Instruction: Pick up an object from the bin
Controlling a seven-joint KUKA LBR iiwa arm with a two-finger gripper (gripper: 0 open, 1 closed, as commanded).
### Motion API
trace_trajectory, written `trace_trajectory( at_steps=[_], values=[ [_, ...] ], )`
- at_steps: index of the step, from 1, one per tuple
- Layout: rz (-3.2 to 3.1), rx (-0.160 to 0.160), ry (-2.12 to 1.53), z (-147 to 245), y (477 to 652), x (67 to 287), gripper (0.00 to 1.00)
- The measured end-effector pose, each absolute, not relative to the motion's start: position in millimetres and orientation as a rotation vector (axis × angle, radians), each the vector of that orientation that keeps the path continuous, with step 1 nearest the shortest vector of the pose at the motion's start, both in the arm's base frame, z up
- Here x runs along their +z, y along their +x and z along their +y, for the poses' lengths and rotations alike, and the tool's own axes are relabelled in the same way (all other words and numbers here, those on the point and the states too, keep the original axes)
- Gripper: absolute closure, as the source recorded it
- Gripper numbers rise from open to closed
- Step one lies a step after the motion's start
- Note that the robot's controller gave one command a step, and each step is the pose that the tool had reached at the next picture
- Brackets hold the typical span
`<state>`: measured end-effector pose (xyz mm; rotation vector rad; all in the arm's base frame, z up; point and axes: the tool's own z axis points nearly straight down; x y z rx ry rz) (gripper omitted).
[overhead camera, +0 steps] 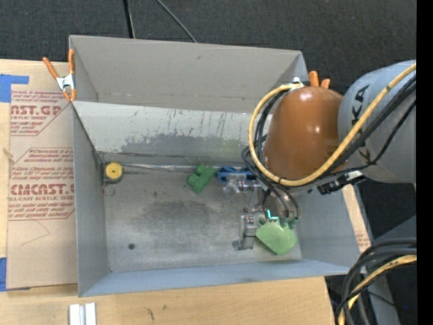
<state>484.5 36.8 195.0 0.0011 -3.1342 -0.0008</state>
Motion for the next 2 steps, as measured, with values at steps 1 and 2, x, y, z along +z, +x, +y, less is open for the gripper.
trace_trajectory(
  at_steps=[1,2],
  values=[
    [-3.138,0.004,0.102,-28.1,526.1,135.6,0.00],
    [-3.046,0.000,0.753,-103.9,505.1,82.8,0.00]
  ],
)
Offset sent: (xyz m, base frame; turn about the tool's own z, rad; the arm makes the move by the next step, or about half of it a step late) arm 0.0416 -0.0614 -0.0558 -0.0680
